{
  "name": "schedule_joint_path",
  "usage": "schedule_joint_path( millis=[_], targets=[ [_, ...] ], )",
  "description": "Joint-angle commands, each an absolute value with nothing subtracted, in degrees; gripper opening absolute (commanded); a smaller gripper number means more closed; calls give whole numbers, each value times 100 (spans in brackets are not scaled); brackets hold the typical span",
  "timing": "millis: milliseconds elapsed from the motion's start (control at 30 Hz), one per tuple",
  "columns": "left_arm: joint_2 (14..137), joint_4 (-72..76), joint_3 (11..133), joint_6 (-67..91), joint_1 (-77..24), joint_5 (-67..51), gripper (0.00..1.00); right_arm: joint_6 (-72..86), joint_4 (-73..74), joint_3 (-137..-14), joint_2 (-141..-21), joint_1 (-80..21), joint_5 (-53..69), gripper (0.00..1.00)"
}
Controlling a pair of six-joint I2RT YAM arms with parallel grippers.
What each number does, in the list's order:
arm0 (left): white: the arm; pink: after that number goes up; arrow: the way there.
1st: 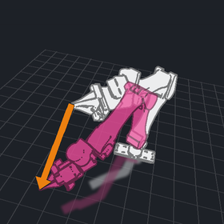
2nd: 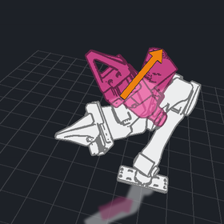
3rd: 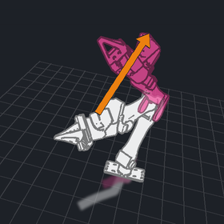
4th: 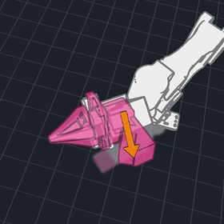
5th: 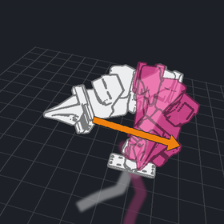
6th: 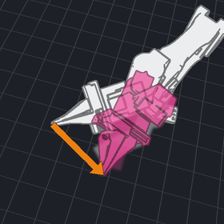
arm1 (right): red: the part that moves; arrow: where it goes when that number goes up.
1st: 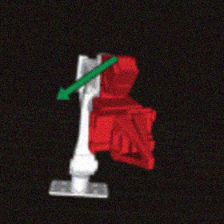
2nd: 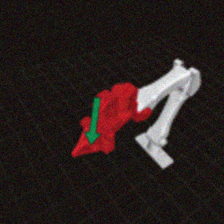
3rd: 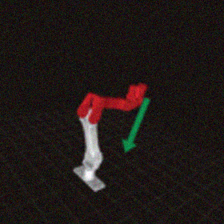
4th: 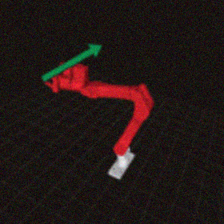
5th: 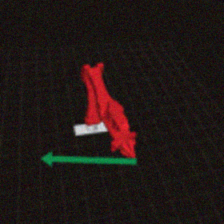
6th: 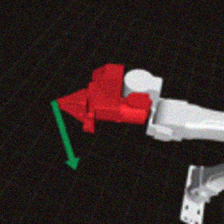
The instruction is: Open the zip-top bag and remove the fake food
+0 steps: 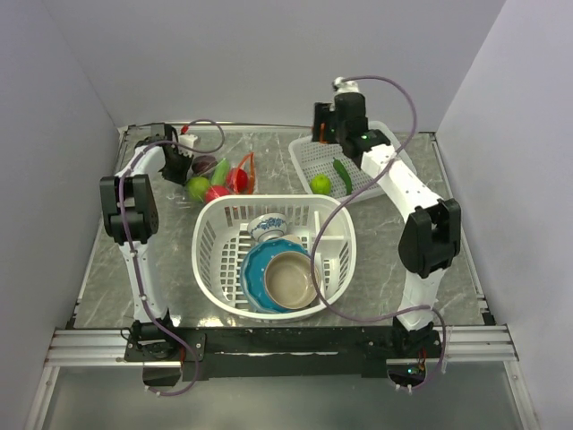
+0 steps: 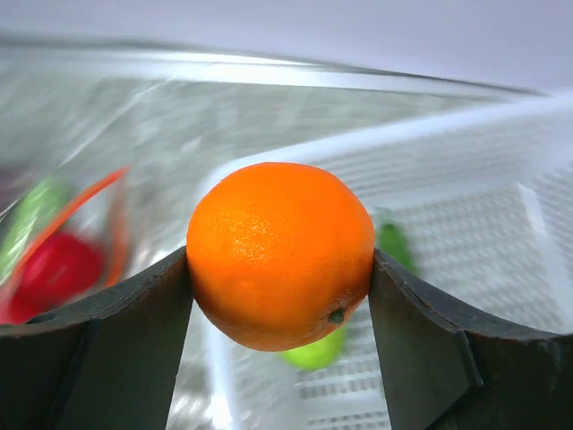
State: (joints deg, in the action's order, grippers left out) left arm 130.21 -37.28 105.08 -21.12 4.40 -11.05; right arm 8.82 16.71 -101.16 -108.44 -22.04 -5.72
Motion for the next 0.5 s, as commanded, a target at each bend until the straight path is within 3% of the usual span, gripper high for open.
schedule_joint_path(
  millis=[0,33,67,100,133,467],
  targets=[
    [12788,-3823,10354,-2083,396,-1011,1,1530,2239,-10378,-11354,-1934,-2123,18],
    [12779,-3823,10354,-2083,369,-1028,1,1468,2441,-10719,-11503,-2003,-2249,32],
    [12779,-3815,10354,-2066,369,-1037,1,1433,2678,-10810,-11714,-2030,-2337,74],
    [12779,-3814,10362,-2065,343,-1046,1,1380,2663,-10837,-11759,-2074,-2381,91],
    [12788,-3823,10371,-2057,317,-1055,1,1206,2585,-10750,-11751,-2196,-2251,100],
    [13104,-3999,10933,-2022,53,-1046,1,-351,1644,-10512,-11557,-3287,-673,99]
  ],
)
